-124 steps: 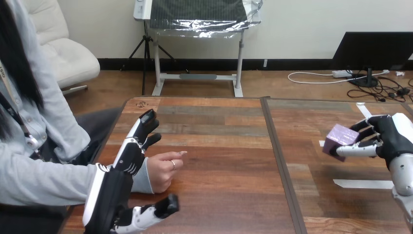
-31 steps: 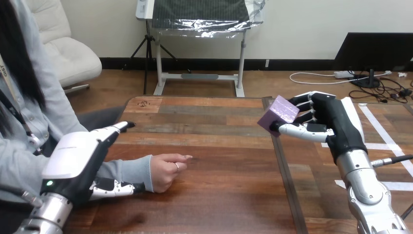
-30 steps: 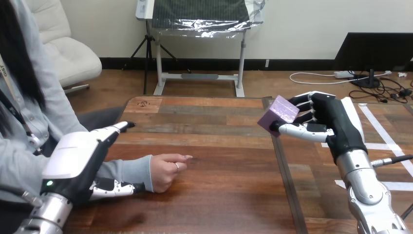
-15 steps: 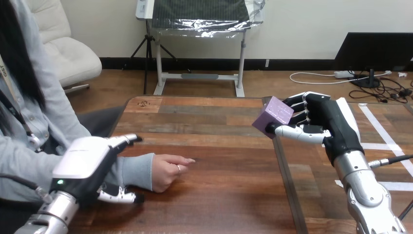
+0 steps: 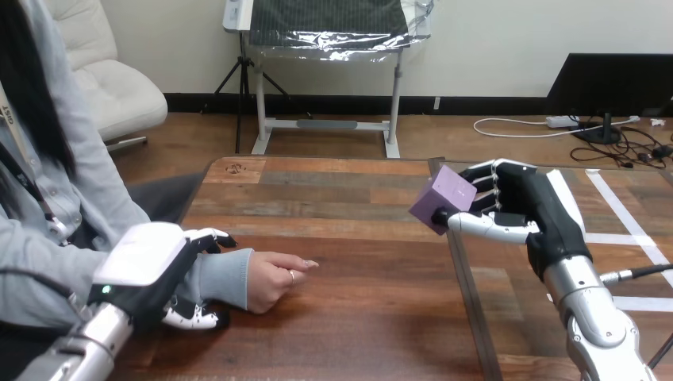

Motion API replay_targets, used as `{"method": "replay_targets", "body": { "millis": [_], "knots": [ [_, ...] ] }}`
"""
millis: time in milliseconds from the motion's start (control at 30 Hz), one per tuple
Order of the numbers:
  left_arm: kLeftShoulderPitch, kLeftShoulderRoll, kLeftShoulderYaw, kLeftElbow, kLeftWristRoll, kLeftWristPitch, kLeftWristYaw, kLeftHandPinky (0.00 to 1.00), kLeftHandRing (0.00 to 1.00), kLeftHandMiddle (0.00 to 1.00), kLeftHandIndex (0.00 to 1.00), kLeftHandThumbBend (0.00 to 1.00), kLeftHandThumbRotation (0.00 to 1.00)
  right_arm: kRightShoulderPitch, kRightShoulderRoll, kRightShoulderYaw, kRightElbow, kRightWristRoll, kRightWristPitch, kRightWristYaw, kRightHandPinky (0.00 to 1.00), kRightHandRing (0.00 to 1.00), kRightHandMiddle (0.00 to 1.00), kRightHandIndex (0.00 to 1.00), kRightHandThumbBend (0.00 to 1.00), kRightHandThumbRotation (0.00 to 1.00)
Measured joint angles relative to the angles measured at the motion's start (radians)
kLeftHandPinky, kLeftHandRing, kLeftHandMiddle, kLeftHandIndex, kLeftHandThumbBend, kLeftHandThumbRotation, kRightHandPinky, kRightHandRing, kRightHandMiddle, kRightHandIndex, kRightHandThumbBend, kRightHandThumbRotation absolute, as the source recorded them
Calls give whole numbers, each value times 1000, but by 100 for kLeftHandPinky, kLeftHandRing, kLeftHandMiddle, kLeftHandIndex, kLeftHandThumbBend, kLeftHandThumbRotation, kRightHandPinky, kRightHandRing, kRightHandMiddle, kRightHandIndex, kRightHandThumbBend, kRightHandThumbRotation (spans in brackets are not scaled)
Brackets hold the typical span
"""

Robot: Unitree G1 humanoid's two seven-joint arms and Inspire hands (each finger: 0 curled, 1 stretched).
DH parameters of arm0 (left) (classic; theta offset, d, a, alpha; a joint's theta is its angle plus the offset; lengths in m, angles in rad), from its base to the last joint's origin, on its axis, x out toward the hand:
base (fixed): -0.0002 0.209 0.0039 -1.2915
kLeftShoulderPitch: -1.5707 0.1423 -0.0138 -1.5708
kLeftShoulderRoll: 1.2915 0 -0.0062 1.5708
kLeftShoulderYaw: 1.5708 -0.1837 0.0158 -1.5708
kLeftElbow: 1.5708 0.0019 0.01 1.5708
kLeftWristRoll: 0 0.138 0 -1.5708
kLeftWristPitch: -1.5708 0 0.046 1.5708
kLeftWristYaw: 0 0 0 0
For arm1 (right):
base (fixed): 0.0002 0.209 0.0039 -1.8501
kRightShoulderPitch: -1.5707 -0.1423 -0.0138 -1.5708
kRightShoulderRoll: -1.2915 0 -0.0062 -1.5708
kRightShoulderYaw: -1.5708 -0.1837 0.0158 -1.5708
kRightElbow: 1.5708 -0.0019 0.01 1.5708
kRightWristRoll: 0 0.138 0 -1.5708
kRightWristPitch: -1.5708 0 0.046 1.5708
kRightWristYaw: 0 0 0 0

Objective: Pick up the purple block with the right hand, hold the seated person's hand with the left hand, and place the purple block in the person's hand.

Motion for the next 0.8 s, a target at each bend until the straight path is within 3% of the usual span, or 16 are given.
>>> {"method": "replay_targets", "body": {
  "millis": [467, 800],
  "knots": [
    [-79, 10, -50, 69, -2, 18, -47, 54, 57, 61, 64, 100, 5, 38, 18, -3, -52, 8, 0, 13, 36, 41, 48, 50, 76, 0],
    [-99, 10, -76, 103, -2, 24, -48, 48, 50, 53, 55, 97, 2, 50, 19, -4, -72, 11, 0, 26, 35, 40, 47, 50, 75, 0]
  ]
}}
